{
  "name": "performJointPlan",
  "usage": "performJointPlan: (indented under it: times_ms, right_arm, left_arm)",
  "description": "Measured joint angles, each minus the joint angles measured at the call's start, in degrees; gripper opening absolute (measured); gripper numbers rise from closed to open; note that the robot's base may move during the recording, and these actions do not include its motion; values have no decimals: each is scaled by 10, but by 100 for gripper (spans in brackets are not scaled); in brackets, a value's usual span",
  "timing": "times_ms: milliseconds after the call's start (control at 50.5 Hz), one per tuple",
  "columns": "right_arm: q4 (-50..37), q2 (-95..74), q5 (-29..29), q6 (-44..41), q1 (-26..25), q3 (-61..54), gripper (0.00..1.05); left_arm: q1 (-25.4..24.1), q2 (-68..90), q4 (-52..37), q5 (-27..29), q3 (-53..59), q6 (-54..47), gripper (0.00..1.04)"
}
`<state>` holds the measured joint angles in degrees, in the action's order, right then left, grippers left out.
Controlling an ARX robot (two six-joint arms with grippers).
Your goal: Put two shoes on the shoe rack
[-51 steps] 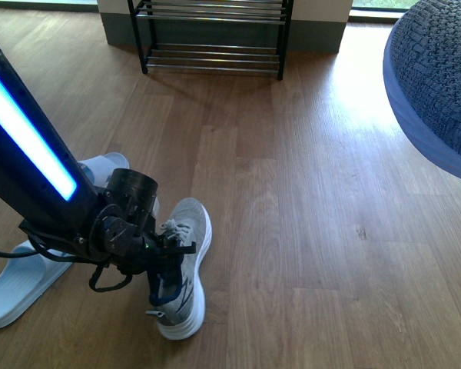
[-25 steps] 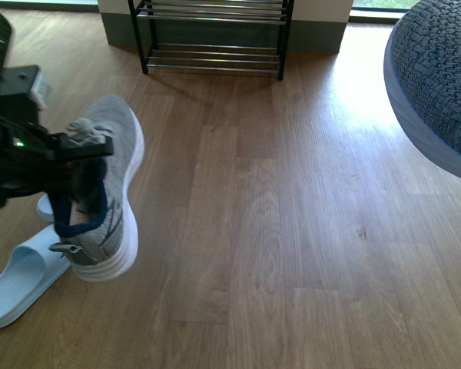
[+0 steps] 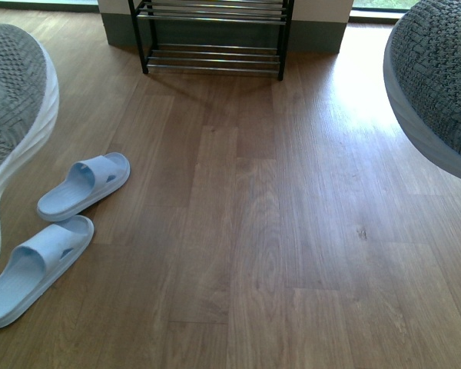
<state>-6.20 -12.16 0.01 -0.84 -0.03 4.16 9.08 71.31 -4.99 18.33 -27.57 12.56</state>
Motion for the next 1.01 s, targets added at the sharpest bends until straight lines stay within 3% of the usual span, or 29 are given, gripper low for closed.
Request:
performJointPlan:
  times_ms: [237, 455, 1009]
  right_arm:
    - [0, 0, 0, 0, 0, 0, 1]
    - [0, 0, 0, 0, 0, 0, 1]
    - [0, 0, 0, 0, 0, 0, 1]
  left_arm:
    - [-4, -207, 74, 43, 78, -21, 2]
    - [-40, -405, 170, 62, 107, -31, 2]
    - [-42, -420, 170, 62, 108, -38, 2]
